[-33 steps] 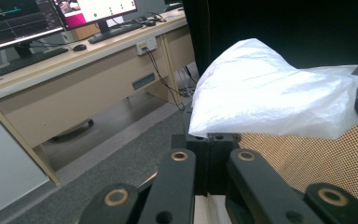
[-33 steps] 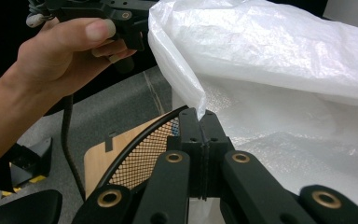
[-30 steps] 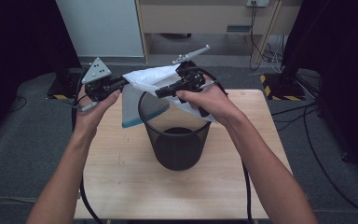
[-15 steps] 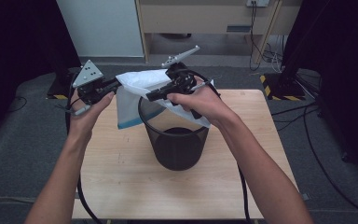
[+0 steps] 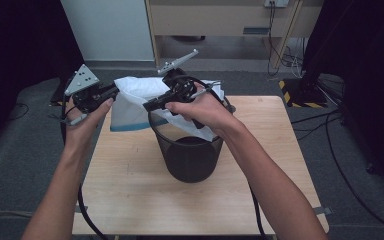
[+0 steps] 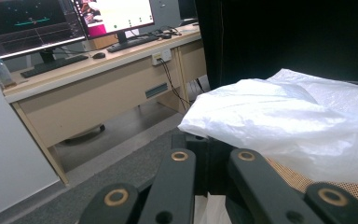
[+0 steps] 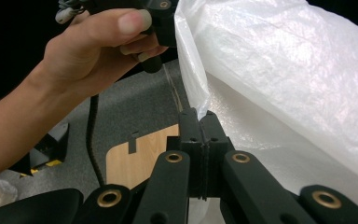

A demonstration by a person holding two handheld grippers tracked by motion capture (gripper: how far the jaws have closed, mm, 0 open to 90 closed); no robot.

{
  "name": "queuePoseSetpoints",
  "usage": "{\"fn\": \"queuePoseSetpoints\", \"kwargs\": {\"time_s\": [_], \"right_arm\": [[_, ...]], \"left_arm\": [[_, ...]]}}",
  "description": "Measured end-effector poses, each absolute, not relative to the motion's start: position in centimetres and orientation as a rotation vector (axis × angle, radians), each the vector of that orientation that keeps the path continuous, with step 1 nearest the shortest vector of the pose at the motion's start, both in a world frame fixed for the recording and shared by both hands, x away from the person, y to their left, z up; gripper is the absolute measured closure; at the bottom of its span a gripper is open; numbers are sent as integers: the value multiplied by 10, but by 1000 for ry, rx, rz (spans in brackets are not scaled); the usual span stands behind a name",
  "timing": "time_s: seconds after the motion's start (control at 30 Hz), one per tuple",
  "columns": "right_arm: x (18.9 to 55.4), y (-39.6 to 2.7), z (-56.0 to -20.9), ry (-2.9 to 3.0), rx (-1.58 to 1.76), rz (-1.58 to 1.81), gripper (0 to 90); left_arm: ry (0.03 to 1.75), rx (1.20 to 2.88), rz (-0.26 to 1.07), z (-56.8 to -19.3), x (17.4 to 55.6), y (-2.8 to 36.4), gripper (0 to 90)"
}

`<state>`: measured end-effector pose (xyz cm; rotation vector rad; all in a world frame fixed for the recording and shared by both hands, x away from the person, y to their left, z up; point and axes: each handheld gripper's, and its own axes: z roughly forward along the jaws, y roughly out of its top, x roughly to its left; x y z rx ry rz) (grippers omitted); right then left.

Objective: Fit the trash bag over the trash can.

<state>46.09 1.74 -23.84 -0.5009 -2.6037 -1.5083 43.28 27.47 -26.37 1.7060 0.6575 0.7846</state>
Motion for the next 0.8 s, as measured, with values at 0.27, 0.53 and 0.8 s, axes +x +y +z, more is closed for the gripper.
{"fn": "queuePoseSetpoints", "kwargs": {"time_s": [0.27,0.53,0.8], "right_arm": [[455,23,-237,-2585,-476,-1509,900],[459,21,-240,-2609,-490,-1492,900],[476,-7,-243,-2642,-606,-1479,900]], "left_arm": [[659,1691,788,-262,431,277,899],[653,1702,795,-261,431,273,899],[651,1719,794,-264,434,263,898]]}}
